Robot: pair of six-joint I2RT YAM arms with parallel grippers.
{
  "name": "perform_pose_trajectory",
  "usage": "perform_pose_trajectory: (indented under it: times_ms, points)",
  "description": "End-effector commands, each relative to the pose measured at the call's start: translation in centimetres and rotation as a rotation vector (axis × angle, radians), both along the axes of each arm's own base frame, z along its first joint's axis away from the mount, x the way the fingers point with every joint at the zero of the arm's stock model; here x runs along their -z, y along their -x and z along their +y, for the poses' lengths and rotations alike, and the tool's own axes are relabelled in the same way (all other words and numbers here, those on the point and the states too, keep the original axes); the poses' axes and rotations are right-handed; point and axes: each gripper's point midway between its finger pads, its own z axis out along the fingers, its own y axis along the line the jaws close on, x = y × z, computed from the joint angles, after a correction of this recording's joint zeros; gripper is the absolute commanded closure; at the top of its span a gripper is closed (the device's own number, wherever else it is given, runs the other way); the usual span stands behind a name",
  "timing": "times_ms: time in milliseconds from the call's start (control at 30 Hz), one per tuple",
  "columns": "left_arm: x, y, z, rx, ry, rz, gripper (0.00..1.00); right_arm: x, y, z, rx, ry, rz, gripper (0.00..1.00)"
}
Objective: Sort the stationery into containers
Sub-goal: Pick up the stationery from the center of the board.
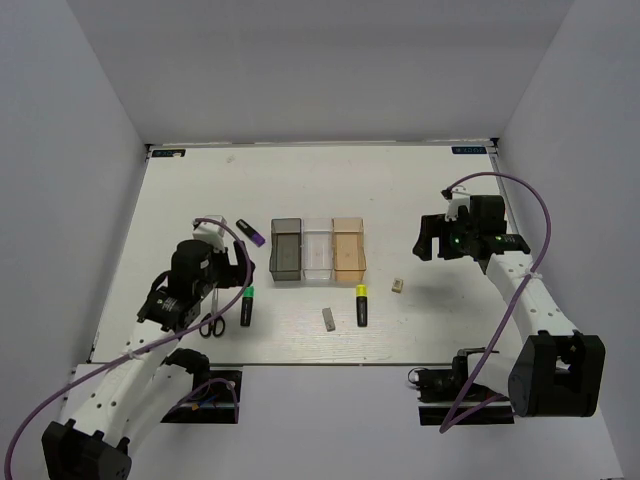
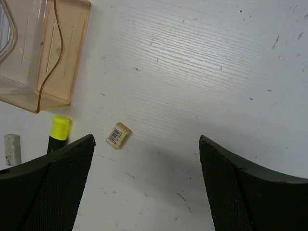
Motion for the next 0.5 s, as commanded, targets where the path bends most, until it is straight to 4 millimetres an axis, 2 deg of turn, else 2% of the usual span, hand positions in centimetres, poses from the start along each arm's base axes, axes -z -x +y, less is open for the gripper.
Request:
perform_pose_trajectory:
  times_ms: [0,100,200,233,267,300,333,367,400,433,467]
  points:
    - [-0.7,-0.3,-0.7,0.017,0.037,0.001,0.0,-1.4,-0.9,-0.3,0.008,0.01,-0.069,0.1]
    - [-0.4,-0.6,-1.1,0.009,0.061,0.027,0.01,-1.7,-0.3,0.1,-0.062,0.022,-0.088,0.1]
    - [0.2,-1.0,-1.3,-0.009,0.07,0.068,0.08,-1.6,0.9,1.4,-0.182,0.011,-0.091,0.1]
    - [0.2,-1.2,-1.3,-0.019,0.075,0.077,0.14,-2.3,0.9,1.8,-0.212,-0.018,-0.101,0.54]
    - [-0.4,-1.8,-1.3,-0.03,0.083,0.078,0.22,-1.9,1.6,1.9,-0.22,-0.022,-0.056,1.0]
    - [0.1,-2.1,-1.3,-0.057,0.099,0.116,0.34,-2.7,1.1,2.0,-0.201,-0.038,-0.052,1.0]
    - [0.6,-2.5,-1.4,-0.071,0.101,0.145,0.53,-3.2,1.0,2.2,-0.201,-0.052,-0.04,1.0]
    - [-0.2,-3.5,-1.5,-0.113,0.124,0.154,0.96,-3.5,0.9,2.3,-0.199,-0.06,-0.038,1.0]
    - [-0.3,-3.9,-1.4,-0.14,0.126,0.166,1.0,-3.7,0.8,2.7,-0.193,-0.079,-0.027,1.0]
    - [0.8,-4.4,-1.1,-0.179,0.105,0.217,1.0,-3.8,0.6,2.9,-0.193,-0.094,-0.024,0.72]
    - [-1.0,-5.8,-1.1,-0.219,0.12,0.196,1.0,-3.7,0.6,3.0,-0.196,-0.109,-0.019,0.11]
